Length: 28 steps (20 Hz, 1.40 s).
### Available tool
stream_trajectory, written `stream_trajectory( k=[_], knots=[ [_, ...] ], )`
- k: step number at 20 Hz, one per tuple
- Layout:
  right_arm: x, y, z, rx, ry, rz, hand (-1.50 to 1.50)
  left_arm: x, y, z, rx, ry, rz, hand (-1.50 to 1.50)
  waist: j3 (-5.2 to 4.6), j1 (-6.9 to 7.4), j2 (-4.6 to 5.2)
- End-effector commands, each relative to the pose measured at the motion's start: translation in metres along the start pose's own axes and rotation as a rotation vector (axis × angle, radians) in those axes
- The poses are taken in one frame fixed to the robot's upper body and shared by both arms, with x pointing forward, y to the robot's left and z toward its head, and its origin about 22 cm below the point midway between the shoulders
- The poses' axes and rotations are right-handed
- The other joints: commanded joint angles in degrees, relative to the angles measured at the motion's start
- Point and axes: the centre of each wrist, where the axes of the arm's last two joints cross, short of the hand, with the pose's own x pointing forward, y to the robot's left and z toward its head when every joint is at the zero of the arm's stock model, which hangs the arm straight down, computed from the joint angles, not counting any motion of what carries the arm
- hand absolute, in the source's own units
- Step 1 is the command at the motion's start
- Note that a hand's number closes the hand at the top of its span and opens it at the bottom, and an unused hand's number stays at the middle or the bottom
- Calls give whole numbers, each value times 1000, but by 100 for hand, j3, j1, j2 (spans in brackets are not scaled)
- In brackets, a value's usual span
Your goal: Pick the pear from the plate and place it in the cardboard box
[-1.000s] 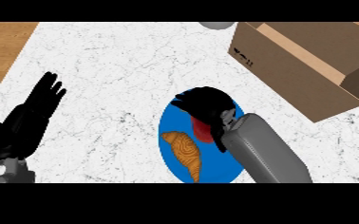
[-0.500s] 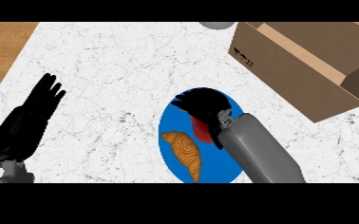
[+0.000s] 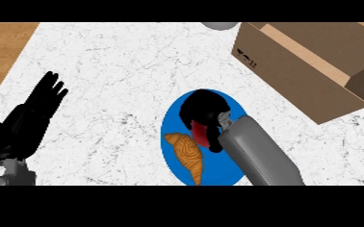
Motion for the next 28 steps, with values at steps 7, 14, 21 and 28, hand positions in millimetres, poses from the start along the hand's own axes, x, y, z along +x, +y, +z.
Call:
stream_trajectory(
  k=[7,14,21,28],
  knots=[
    [-67,-3,8,-136,510,-281,150,2,-5,3,14,-7,-9,0,4,29,36],
    [-53,2,0,-267,588,-250,150,10,10,-4,9,-15,7,0,4,7,11],
    [-20,-66,28,-477,518,-192,150,9,-4,-2,8,4,-12,0,4,-29,-15],
    [14,-114,90,-765,537,-176,150,-1,8,9,7,11,-1,0,3,-75,-43]
  ],
)
